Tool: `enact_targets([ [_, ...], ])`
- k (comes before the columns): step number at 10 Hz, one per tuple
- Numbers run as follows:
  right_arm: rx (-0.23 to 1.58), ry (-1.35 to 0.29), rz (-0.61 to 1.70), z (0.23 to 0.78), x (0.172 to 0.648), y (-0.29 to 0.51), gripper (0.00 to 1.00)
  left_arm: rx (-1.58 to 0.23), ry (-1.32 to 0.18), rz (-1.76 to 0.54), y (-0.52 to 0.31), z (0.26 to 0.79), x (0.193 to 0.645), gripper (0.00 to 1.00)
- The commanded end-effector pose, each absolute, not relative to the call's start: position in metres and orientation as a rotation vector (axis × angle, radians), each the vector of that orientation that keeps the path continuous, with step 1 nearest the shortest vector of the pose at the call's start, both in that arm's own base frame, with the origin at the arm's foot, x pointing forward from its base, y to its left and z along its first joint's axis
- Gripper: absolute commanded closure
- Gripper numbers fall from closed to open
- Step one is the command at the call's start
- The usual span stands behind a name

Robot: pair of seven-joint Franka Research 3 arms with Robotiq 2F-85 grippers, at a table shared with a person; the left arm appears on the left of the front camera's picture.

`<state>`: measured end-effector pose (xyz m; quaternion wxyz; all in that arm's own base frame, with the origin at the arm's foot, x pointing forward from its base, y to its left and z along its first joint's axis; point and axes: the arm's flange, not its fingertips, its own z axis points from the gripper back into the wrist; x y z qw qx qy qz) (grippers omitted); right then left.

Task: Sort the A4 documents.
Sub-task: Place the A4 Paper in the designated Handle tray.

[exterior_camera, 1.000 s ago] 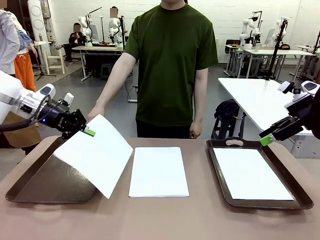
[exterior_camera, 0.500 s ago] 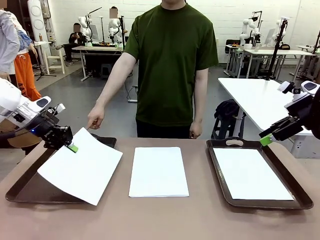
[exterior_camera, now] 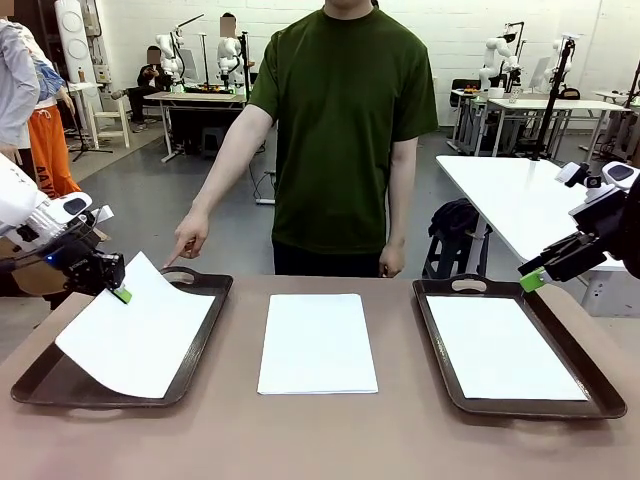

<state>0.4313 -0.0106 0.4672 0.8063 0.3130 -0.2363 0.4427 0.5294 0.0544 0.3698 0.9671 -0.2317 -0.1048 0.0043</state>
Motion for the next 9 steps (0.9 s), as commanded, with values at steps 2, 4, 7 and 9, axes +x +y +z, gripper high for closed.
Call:
enact_targets([
  [2, 0.666, -0.505, 0.958, 0.465, 0.431, -0.010, 0.00, -0.419, -0.243, 0.054, 0.052, 0.366, 0.541, 0.99],
  [4, 0.666, -0.505, 0.958, 0.465, 0.431, -0.010, 0.00, -0.421, -0.216, 0.057, 0.051, 0.363, 0.539, 0.99],
  [7, 0.666, -0.505, 0.958, 0.465, 0.431, -0.010, 0.00, -0.405, -0.175, 0.057, 0.044, 0.355, 0.538, 0.80],
  [9, 0.666, -0.505, 0.958, 0.465, 0.431, -0.010, 0.00, -0.385, -0.173, 0.032, 0.047, 0.355, 0.541, 0.61],
])
